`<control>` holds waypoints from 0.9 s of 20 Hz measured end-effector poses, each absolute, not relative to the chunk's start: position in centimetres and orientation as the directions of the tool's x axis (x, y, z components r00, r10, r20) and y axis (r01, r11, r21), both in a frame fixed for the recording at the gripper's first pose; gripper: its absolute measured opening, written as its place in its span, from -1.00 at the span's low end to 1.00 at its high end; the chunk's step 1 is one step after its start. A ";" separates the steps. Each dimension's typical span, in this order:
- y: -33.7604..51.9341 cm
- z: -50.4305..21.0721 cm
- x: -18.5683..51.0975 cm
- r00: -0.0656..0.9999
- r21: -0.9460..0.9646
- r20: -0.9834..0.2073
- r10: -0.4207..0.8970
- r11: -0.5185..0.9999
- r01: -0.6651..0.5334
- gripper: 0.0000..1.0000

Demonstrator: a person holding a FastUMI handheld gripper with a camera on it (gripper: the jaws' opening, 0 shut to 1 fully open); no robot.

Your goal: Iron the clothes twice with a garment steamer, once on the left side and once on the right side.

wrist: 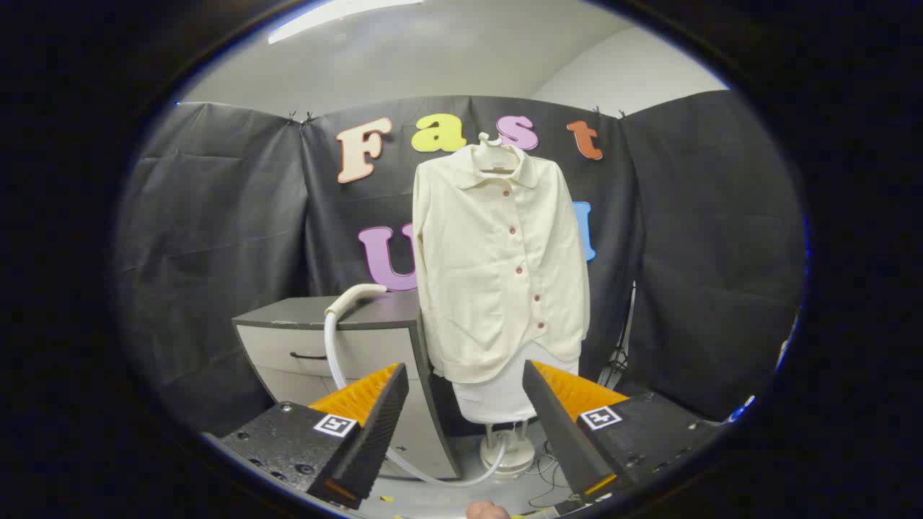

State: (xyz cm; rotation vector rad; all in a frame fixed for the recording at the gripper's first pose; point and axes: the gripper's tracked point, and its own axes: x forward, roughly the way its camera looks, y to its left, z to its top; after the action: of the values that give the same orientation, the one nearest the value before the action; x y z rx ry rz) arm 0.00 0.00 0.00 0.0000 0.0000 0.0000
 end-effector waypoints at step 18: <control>10.2 1.4 6.3 0.972 -0.006 -0.018 0.234 0.972 -0.234 0.93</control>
State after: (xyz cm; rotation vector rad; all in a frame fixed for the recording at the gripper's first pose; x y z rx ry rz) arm 6.31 10.18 1.38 -0.0086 0.0171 0.2359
